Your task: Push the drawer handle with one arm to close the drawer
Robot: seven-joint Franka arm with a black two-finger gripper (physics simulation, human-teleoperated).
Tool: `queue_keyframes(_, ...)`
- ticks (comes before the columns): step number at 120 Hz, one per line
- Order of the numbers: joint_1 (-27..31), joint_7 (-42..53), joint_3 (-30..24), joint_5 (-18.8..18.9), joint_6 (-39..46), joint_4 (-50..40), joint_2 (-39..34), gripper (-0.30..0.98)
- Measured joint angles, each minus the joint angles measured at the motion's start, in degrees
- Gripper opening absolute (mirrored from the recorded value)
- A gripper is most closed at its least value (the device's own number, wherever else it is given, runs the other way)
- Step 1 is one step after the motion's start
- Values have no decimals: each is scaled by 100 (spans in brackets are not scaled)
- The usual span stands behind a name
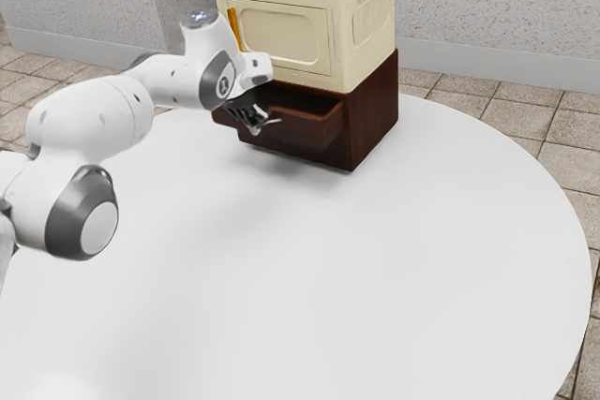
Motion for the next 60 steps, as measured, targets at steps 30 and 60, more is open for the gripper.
queue_keyframes(30, 44, 155, 46, -206, -185, 819, 532, -9)
queue_keyframes(60, 56, 244, 104, -408, -244, 1113, 632, -10)
